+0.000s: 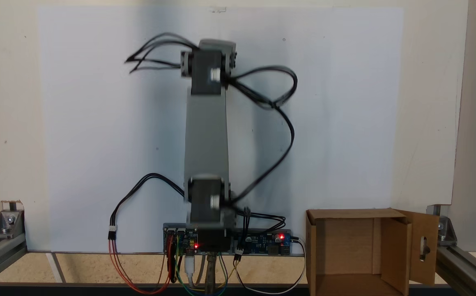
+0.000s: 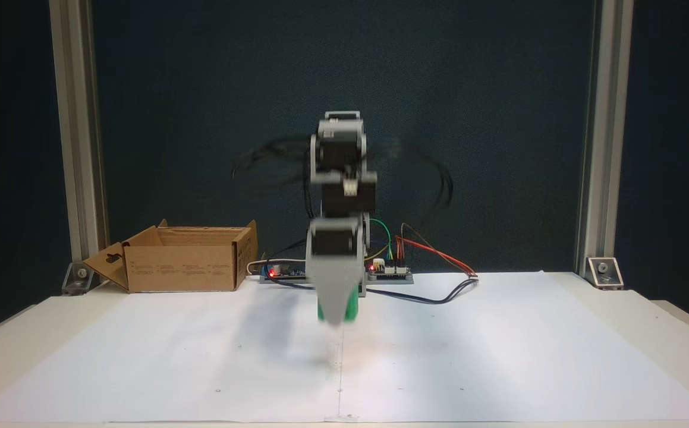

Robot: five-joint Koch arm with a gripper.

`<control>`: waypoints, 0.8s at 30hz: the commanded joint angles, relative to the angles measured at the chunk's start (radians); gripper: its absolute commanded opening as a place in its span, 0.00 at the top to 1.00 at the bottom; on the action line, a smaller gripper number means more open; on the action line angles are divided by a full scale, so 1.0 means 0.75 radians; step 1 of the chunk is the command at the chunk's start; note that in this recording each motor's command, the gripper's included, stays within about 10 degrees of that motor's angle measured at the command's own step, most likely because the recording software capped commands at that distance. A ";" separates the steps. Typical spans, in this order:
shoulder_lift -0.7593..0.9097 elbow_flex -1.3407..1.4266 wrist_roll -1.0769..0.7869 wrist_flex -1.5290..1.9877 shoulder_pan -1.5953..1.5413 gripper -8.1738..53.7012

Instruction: Grasp a green dice and put it in the bin.

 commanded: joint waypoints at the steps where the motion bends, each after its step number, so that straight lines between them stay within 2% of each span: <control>1: 0.216 0.006 0.041 0.020 0.004 0.68; 6: 0.554 0.059 0.033 0.025 0.055 0.68; 10: 0.634 0.059 -0.086 0.022 0.250 0.68; 24: 0.640 0.057 -0.499 0.025 1.493 0.68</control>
